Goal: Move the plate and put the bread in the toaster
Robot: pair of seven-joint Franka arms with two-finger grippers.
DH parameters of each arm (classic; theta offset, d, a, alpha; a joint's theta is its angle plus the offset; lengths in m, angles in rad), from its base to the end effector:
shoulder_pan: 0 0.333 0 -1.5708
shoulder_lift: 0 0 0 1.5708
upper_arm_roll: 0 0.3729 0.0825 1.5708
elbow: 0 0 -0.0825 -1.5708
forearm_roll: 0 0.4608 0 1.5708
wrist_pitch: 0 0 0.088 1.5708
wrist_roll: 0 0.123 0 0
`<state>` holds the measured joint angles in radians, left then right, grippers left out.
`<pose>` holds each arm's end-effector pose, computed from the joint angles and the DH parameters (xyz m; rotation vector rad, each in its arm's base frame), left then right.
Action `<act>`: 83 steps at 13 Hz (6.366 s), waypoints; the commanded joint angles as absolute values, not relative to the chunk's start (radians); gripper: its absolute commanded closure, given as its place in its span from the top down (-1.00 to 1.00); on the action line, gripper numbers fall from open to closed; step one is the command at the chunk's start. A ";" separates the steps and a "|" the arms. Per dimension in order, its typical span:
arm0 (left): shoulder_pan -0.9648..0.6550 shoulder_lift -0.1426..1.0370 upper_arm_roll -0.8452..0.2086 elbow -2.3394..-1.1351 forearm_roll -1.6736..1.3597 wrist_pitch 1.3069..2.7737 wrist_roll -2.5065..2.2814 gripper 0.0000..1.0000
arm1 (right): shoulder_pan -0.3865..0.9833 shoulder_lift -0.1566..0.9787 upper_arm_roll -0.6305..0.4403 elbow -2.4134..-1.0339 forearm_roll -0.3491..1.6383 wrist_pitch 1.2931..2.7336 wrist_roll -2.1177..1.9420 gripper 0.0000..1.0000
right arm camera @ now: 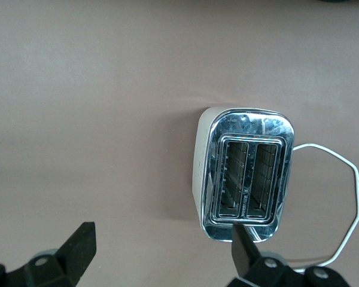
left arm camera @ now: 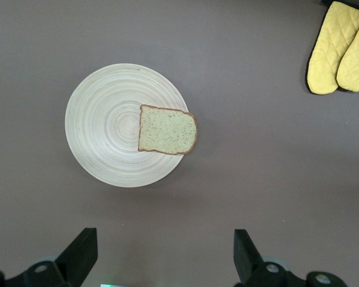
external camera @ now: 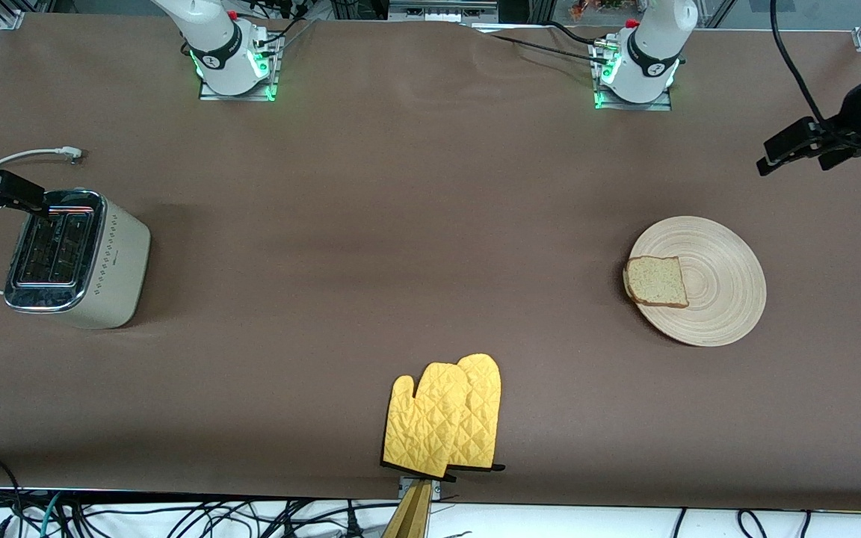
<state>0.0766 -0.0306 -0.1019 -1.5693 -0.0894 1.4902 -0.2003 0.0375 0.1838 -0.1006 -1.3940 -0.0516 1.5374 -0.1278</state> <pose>0.6104 -0.0281 0.6788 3.0491 0.2599 -0.0888 0.6920 -0.0434 0.6382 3.0732 0.1004 -0.0706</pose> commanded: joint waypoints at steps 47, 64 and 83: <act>0.071 0.012 -0.104 -1.516 0.041 1.442 -0.166 1.00 | 0.025 0.189 -0.098 -1.376 -0.029 1.531 -0.129 1.00; 0.077 0.015 -0.104 -1.516 0.040 1.445 -0.163 1.00 | 0.017 0.190 -0.097 -1.376 -0.026 1.531 -0.129 1.00; 0.300 0.300 0.164 -1.674 -0.210 1.788 0.549 1.00 | 0.014 0.190 -0.098 -1.376 -0.020 1.531 -0.129 1.00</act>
